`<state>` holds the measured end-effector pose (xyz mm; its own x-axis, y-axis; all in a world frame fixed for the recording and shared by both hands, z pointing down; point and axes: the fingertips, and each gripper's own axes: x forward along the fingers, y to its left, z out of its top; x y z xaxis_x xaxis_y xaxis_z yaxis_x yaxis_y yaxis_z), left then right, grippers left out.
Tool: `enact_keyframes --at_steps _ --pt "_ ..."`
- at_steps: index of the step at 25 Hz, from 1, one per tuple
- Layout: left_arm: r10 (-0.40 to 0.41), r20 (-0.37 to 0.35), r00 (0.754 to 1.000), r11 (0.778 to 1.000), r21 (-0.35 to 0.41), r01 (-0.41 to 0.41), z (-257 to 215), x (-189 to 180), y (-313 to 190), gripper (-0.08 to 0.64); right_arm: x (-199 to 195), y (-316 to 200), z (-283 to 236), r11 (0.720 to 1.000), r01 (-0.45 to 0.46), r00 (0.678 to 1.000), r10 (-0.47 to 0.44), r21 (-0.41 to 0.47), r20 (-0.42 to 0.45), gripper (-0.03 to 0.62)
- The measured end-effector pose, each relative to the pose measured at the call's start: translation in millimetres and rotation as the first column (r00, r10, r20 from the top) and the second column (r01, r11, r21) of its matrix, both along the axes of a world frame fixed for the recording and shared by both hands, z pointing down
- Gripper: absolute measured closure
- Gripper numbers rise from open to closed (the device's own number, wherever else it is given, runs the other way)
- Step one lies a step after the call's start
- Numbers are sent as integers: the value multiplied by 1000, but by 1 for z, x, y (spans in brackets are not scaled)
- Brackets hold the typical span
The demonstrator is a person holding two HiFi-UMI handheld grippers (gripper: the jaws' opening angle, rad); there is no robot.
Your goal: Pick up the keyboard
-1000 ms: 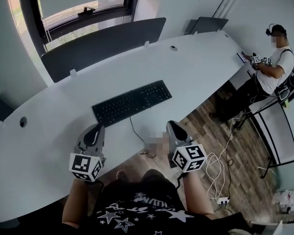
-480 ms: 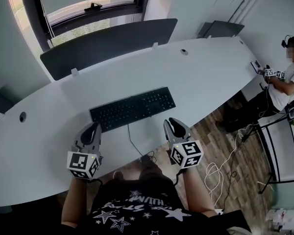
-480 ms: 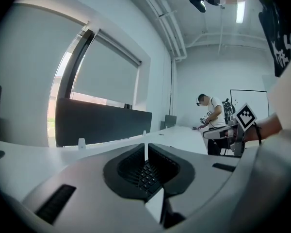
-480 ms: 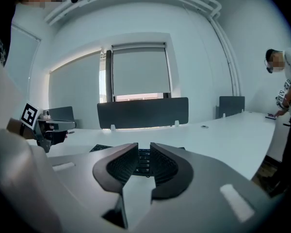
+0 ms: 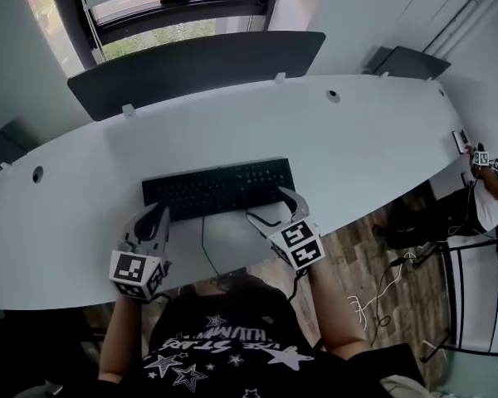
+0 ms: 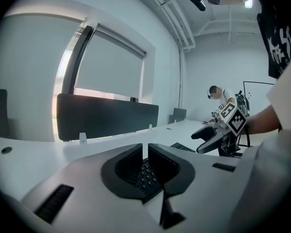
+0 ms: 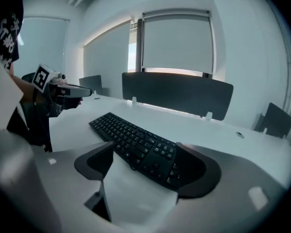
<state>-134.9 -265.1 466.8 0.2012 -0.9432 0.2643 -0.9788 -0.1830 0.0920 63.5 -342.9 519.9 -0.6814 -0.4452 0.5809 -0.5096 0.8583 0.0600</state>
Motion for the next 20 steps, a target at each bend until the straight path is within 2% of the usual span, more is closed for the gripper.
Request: enact_keyframes --at_steps 2,4,7,9,11,15,20 --pt "-19 18 1000 1000 -14 19 2 5 -7 534 -4 -8 8 996 88 993 -85 35 -75 157" --pt "-44 32 999 999 -28 45 -1 10 -12 534 -7 -14 19 978 204 966 -192 52 -172 118" --pt "-97 47 994 994 -35 99 0 12 -14 534 -8 -19 44 930 368 886 -346 14 -309 70" --pt "-135 44 990 991 -11 135 -1 9 -14 534 -9 -25 58 893 450 823 -424 -19 -378 52" --pt "-176 37 984 984 3 176 -3 7 -14 534 -12 -31 67 858 511 771 -482 -50 -417 41" --pt "-255 50 966 966 -22 256 -2 2 -11 534 -20 -46 80 796 597 680 -571 -105 -459 34" --pt "-331 53 942 943 -22 333 2 -3 -6 534 -30 -54 95 718 666 578 -668 -202 -470 29"
